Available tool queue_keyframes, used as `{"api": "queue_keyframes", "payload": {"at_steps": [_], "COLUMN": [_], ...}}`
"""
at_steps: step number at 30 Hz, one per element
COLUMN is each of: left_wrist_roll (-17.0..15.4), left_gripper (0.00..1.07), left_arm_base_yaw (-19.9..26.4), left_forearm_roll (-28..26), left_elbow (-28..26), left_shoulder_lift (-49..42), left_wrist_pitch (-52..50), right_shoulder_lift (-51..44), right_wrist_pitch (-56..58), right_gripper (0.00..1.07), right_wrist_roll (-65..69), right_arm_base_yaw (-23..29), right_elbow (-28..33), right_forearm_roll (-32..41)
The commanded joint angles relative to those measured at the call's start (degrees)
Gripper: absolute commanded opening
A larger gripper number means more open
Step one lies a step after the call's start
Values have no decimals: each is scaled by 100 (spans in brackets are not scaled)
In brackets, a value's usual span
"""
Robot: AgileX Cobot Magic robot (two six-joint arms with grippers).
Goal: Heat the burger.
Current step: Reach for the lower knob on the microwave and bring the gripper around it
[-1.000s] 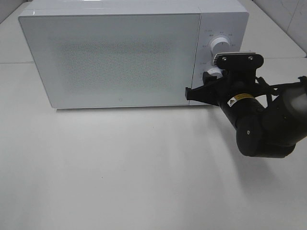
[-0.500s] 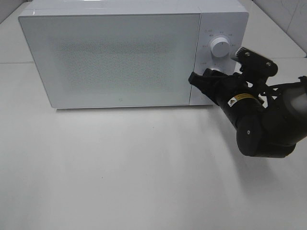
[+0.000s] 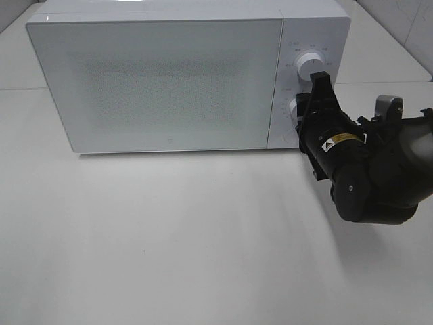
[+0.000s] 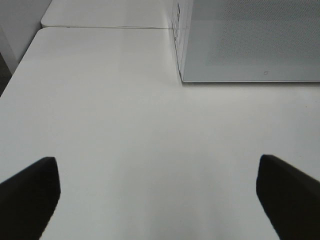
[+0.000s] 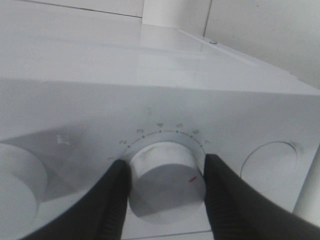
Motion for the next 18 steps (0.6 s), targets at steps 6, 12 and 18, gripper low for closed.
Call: {"api": "queue_keyframes", "payload": {"at_steps": [6, 12, 18], "left_wrist_roll": [-29, -29, -29], "left_gripper": [100, 100, 100], "left_arm_base_yaw": [11, 11, 11], "left_forearm_roll": [11, 11, 11], "left_elbow": [17, 17, 17], "left_shoulder_lift": [-80, -80, -80], "left_wrist_pitch": [-6, -6, -6], "right_shoulder_lift": [-29, -29, -29], "right_wrist_pitch": [-1077, -905, -905], "right_gripper": [25, 28, 31], "right_wrist_roll": [2504, 2974, 2974], "right_arm_base_yaw": [-6, -6, -6], "right_elbow": [-74, -74, -74], "right_forearm_roll": [-115, -115, -109]}}
